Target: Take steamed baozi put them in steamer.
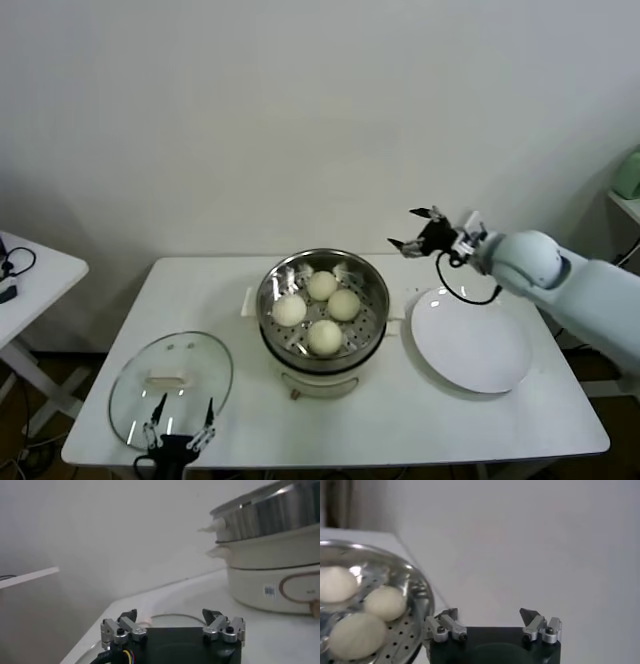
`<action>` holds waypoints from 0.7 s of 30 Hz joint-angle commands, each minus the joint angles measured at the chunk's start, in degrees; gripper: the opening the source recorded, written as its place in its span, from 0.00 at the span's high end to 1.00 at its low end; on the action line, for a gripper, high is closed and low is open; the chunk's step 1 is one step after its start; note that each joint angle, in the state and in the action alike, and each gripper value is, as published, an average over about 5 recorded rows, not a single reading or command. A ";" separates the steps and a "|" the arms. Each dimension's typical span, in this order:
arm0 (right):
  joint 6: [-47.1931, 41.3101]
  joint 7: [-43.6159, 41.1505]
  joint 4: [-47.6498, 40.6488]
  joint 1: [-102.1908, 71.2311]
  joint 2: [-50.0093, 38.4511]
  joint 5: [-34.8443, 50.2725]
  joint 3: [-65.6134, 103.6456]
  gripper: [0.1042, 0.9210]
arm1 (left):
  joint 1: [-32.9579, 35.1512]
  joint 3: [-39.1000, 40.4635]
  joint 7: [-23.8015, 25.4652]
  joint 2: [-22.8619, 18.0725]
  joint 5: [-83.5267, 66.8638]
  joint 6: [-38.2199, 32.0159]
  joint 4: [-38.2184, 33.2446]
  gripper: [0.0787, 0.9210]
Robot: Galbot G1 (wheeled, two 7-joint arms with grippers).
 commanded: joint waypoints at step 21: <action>40.41 1.04 7.93 -97.79 38.14 -21.10 75.52 0.12 | -0.97 1.50 0.08 -0.08 -5.42 0.38 -3.48 0.12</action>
